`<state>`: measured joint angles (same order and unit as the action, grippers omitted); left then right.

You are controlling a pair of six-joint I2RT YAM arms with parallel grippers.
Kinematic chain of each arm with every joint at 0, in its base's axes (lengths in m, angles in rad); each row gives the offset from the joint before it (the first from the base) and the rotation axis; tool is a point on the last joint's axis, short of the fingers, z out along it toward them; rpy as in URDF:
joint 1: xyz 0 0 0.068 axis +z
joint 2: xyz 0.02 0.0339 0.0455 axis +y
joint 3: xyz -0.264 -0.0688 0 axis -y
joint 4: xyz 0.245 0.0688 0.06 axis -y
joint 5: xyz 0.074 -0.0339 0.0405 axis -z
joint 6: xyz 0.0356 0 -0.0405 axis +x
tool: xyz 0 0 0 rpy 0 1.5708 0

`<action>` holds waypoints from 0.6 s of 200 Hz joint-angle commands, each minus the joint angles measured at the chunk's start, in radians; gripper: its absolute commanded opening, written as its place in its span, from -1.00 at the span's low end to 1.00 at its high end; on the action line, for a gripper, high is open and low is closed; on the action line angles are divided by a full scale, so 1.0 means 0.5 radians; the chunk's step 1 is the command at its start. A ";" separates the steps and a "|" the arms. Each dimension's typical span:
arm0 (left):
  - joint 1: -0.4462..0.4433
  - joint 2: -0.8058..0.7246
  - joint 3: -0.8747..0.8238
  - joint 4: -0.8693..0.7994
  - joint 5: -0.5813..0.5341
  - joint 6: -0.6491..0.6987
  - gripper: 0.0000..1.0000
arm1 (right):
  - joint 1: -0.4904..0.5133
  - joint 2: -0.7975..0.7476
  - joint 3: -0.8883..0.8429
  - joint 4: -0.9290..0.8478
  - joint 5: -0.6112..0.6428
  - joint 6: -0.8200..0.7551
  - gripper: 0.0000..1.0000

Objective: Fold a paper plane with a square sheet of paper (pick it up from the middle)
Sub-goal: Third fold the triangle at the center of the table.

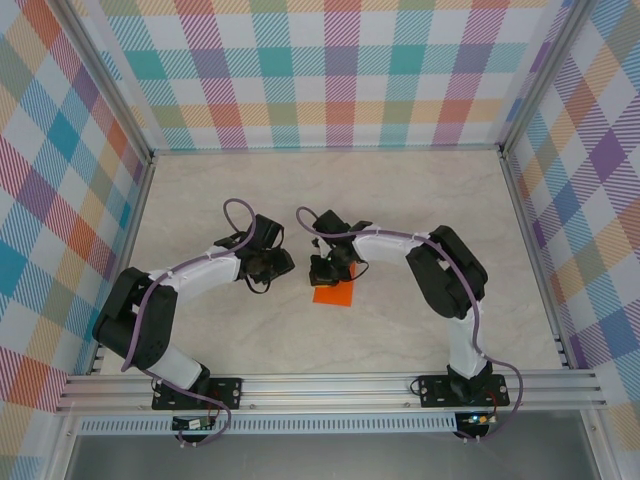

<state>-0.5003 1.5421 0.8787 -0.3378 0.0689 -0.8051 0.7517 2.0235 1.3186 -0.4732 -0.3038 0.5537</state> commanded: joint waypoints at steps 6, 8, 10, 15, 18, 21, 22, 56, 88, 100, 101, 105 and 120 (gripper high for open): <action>0.016 -0.012 -0.012 0.031 0.072 0.005 -0.23 | -0.003 0.005 -0.103 -0.246 0.029 -0.350 -0.83; 0.016 -0.011 -0.012 0.036 0.080 0.009 -0.23 | -0.004 0.002 -0.114 -0.254 0.039 -0.370 -0.83; 0.017 -0.009 -0.012 0.041 0.087 0.012 -0.23 | -0.003 -0.005 -0.119 -0.264 0.047 -0.392 -0.83; 0.016 -0.001 -0.010 0.056 0.109 0.024 -0.24 | -0.005 -0.016 -0.139 -0.286 0.062 -0.444 -0.83; 0.016 0.001 -0.009 0.064 0.120 0.027 -0.25 | -0.006 -0.025 -0.151 -0.296 0.070 -0.478 -0.83; 0.016 0.002 -0.009 0.075 0.136 0.032 -0.26 | -0.006 -0.036 -0.163 -0.305 0.075 -0.506 -0.83; 0.016 0.004 -0.010 0.078 0.142 0.032 -0.27 | -0.006 -0.040 -0.167 -0.308 0.075 -0.517 -0.83; 0.004 0.041 -0.017 0.271 0.339 0.073 -0.31 | -0.018 -0.301 -0.291 -0.222 -0.033 -0.597 -0.77; -0.066 0.122 0.028 0.429 0.534 0.096 -0.40 | -0.095 -0.621 -0.422 -0.001 -0.119 -0.272 -0.46; -0.107 0.163 0.050 0.487 0.586 0.095 -0.44 | -0.149 -0.721 -0.508 0.060 -0.094 -0.155 -0.36; -0.110 0.167 0.051 0.492 0.591 0.095 -0.45 | -0.158 -0.727 -0.517 0.063 -0.091 -0.148 -0.35; -0.124 0.182 0.059 0.510 0.608 0.090 -0.46 | -0.176 -0.761 -0.548 0.069 -0.074 -0.117 -0.32; -0.176 0.250 0.099 0.563 0.659 0.089 -0.52 | -0.262 -0.861 -0.661 0.082 -0.013 -0.021 -0.22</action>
<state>-0.5419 1.6222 0.8841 -0.1318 0.3111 -0.7750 0.6765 1.6566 1.0622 -0.4702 -0.3313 0.4347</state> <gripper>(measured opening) 0.261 0.363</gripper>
